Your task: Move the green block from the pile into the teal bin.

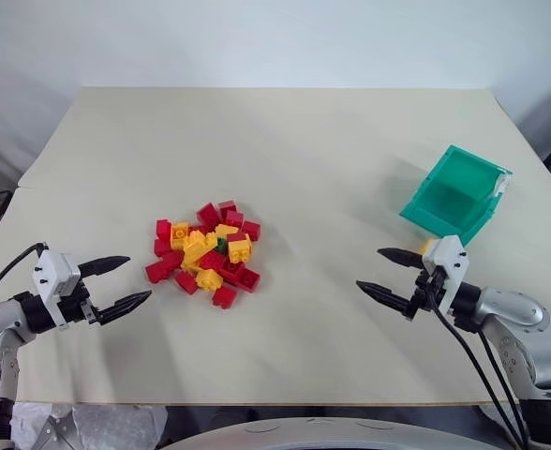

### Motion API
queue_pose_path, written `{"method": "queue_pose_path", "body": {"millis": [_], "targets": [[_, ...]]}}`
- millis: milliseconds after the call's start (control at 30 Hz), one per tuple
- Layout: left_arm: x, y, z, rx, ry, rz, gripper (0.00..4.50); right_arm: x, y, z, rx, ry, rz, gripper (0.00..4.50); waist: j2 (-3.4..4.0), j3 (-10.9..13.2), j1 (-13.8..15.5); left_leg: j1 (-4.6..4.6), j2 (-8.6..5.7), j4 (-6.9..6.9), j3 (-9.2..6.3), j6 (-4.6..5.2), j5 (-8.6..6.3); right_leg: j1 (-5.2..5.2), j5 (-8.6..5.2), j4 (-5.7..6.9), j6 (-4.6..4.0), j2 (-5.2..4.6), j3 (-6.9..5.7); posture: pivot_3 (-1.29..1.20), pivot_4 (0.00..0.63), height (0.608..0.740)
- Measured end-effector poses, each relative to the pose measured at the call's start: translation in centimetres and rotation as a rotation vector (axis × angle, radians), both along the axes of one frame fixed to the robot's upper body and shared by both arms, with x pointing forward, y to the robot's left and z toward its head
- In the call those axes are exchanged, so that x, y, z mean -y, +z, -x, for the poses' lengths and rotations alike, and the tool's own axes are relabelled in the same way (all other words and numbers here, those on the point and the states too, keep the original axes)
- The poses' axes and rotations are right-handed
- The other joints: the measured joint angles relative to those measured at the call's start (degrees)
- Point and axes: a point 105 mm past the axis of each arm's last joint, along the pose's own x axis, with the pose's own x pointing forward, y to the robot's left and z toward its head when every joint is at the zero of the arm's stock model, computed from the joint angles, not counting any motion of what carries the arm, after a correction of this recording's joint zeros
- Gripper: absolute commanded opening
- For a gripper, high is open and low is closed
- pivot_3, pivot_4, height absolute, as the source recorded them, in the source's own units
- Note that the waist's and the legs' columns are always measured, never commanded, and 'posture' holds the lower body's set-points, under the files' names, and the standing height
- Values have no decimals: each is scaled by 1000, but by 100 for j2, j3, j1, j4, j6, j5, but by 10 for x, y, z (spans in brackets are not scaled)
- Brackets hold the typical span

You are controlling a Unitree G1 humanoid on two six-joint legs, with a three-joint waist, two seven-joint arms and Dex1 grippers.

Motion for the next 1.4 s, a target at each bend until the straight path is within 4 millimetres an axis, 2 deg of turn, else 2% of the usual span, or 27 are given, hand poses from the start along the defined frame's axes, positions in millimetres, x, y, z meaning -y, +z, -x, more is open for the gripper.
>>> {"method": "queue_pose_path", "body": {"millis": [300, 433, 533, 633, 767, 867, 933, 1133, 1267, 1333, 1400], "targets": [[0, -1, -4, -34, 40, 21, 4500, -1, 2, -1, 8, 3, 0, 4483, 0, 0, 2, 0, 0, 0, 0, 0, 0, 0, 0, 2, 0, 0, 2, 0, 150, 740], [7, 6, -5, -7, 6, 32, 4500, -1, 5, -3, 17, 5, 0, 4483, -2, 1, 3, 1, 0, 0, 1, 0, 0, 0, 0, 2, 0, 0, 2, 0, 150, 740], [21, 13, 0, 29, -82, 47, 3891, -1, 5, -3, 16, 5, -1, 4500, -2, 2, 1, 1, 0, 0, 2, 0, 0, 0, 0, 1, 0, 0, 2, 0, 150, 740], [35, 19, 5, 56, -169, 42, 2963, -3, 7, -4, 22, 13, 0, 4500, -2, 2, 1, 1, 0, 0, 3, 0, 0, 0, 0, 1, 0, 1, 3, 0, 150, 740], [76, 17, 15, 41, -380, 57, 1664, -9, 7, -5, 24, 33, -5, 4500, -2, 2, 14, 2, -2, 3, 5, 0, 0, 1, 0, 4, 1, 0, 6, 0, 150, 740], [95, 12, 14, 18, -469, 71, 694, -16, 6, -6, 22, 52, -17, 4500, -4, 3, 11, 2, 1, 5, 6, -3, 2, 0, 0, 6, 0, 7, 5, 0, 150, 740], [99, 13, 6, 24, -480, 70, 53, -21, 5, -5, 16, 75, -22, 4500, -3, 3, 10, 4, 1, 5, 8, -3, 3, 0, 0, 8, 0, 9, 6, 0, 150, 740], [110, 1, -41, 31, -409, 28, 19, -46, 13, -3, 27, 190, -49, 4500, -7, 5, 16, 0, 0, 17, 12, -1, 4, 0, 1, 12, 2, 14, 6, 0, 150, 740], [111, 10, -70, 87, -339, 11, 19, -56, 25, -8, 70, 209, -75, 4500, -8, 4, 14, -5, 2, 32, 11, -1, 3, 0, 2, 14, 4, 17, 6, 0, 150, 740], [102, 13, -87, 102, -250, 0, 19, -57, 25, -9, 72, 201, -84, 4500, -8, 4, 19, -6, 2, 37, 10, -1, 3, 1, 3, 16, 5, 18, 6, 0, 150, 740], [93, 9, -96, 94, -173, 11, 19, -57, 24, -10, 70, 196, -89, 4500, -9, 4, 15, -9, 1, 40, 11, 0, 3, 0, 4, 17, 7, 18, 7, 0, 150, 740]]}}
